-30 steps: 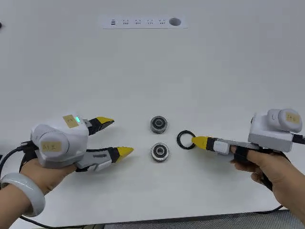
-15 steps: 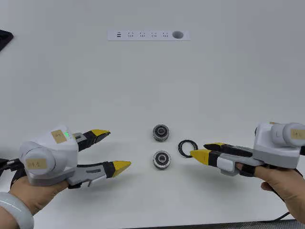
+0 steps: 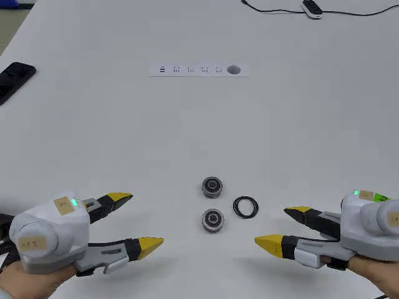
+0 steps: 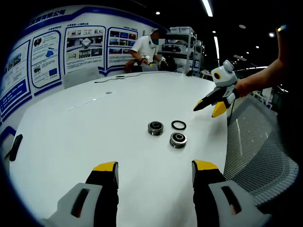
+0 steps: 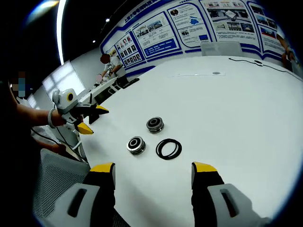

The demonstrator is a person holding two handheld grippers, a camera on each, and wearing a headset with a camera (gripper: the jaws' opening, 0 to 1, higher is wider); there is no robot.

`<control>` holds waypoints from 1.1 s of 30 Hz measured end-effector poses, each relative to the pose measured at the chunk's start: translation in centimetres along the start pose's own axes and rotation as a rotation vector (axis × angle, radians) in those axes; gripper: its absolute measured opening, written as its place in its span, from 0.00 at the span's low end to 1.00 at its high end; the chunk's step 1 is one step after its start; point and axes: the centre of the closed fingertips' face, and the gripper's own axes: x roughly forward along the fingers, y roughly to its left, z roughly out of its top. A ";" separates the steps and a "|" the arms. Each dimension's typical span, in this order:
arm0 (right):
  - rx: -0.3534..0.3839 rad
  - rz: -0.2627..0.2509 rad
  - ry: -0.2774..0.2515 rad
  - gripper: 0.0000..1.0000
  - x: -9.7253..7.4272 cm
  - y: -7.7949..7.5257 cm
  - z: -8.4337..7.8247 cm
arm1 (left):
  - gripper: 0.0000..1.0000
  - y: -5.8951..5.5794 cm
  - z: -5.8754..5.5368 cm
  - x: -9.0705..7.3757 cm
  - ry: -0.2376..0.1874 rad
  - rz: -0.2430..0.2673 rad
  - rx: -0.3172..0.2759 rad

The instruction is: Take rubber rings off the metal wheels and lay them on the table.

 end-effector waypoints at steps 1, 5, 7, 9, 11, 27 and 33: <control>-0.010 -0.004 0.002 0.68 -0.1 0.1 -0.1 | 0.64 -0.1 -0.1 -0.1 0.001 0.001 0.000; -0.063 -0.022 0.002 0.72 -0.5 0.2 -0.4 | 0.65 -0.3 -0.6 -0.6 -0.004 0.007 -0.007; -0.105 -0.032 -0.012 0.76 -0.6 0.4 -0.3 | 0.68 -0.5 -0.7 -0.8 -0.016 0.006 -0.015; -0.123 -0.039 -0.016 0.80 -0.8 0.6 -0.4 | 0.71 -0.8 -0.7 -0.9 -0.028 0.001 -0.023; -0.160 -0.043 -0.021 0.83 -0.9 0.9 -0.5 | 0.74 -1.0 -0.9 -1.1 -0.034 0.004 -0.026; -0.295 -0.077 -0.050 0.99 -2.5 1.1 -1.0 | 0.98 -1.5 -1.6 -3.2 -0.109 0.095 -0.083; -0.289 -0.085 -0.060 0.99 -2.7 0.7 -0.8 | 1.00 -1.0 -1.4 -3.5 -0.118 0.118 -0.080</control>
